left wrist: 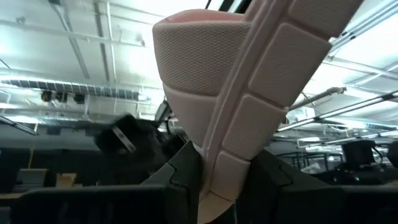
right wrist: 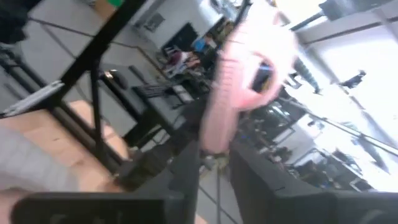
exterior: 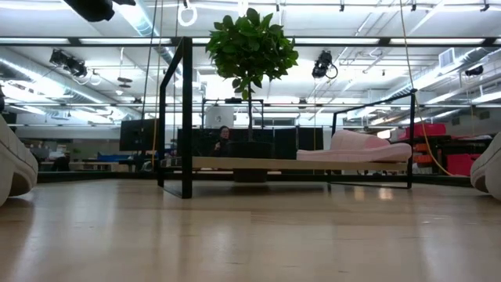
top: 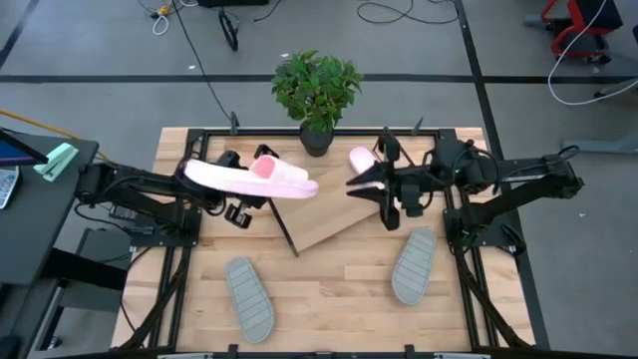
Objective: Pick and place slides into the shelf
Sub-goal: Put the pink slipper on the shelf
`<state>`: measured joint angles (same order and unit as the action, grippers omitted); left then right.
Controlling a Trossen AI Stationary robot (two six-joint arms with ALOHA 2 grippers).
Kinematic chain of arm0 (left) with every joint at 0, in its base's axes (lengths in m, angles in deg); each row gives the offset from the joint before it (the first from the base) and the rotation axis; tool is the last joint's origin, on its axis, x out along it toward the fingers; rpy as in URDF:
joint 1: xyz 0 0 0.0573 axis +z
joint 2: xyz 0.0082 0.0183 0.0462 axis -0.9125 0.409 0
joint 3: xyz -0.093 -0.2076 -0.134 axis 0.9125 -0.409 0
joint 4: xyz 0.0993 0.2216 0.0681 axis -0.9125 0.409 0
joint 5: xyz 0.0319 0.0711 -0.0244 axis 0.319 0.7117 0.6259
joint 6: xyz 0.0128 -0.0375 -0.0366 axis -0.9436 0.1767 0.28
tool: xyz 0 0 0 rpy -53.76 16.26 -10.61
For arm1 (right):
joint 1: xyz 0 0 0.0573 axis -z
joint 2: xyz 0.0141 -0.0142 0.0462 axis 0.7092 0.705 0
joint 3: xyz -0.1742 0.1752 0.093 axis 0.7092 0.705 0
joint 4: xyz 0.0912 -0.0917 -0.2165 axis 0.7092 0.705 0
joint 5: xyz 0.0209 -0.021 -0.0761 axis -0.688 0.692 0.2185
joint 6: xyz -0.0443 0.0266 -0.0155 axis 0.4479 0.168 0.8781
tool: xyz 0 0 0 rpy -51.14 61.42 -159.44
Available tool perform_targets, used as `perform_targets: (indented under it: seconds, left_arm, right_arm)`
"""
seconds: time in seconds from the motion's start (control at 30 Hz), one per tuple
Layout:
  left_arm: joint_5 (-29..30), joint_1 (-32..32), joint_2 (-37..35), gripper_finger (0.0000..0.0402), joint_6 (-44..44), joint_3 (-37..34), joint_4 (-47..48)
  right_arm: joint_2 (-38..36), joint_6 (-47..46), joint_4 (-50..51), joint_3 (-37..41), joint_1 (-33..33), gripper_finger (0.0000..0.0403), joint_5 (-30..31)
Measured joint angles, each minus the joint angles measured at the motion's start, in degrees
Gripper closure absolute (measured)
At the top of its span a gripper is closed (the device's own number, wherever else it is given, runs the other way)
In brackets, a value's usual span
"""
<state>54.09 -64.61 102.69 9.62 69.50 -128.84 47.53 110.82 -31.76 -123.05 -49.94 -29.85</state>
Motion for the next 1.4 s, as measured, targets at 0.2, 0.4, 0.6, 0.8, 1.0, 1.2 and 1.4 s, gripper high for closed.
perform_targets:
  seconds: [0.2, 0.4, 0.6, 0.8, 1.0, 1.2, 1.4]
  left_arm:
    - [-0.06, -1.57, 3.09, 0.0311, -1.55, 0.0, -2.78]
    - [0.04, -1.42, 5.37, 0.0311, -2.05, 0.02, -7.08]
    - [-0.44, -1.44, 6.18, 0.0311, -2.79, 0.02, -9.37]
    - [-0.42, -1.44, 6.24, 0.0311, -3.37, 0.02, -9.31]
    - [-0.44, -1.44, 6.24, 0.0311, -4.26, 0.02, -9.35]
    - [-0.44, -1.44, 6.24, 0.0311, -4.3, 0.02, -9.15]
    - [-0.44, -1.42, 6.24, 0.0311, -4.87, 0.02, -8.89]
  right_arm:
    - [1.2, -0.24, -6.88, 0.0, 0.26, 0.0209, -0.45]
    - [4.27, -1.91, -10.8, 0.0, 0.28, 0.0156, -0.49]
    - [7.29, -4.2, -14.68, 0.0, 0.28, 0.0159, -1.3]
    - [8.99, -7.53, -17.94, 0.0, 0.28, 0.0181, -5.34]
    - [11.32, -7.85, -20.26, 0.0, 0.28, 0.0194, -6.9]
    - [12.67, -9.05, -25.45, 0.0, 0.28, 0.0199, -8.18]
    - [12.72, -11.53, -26.33, 0.0, 0.28, 0.02, -9.95]
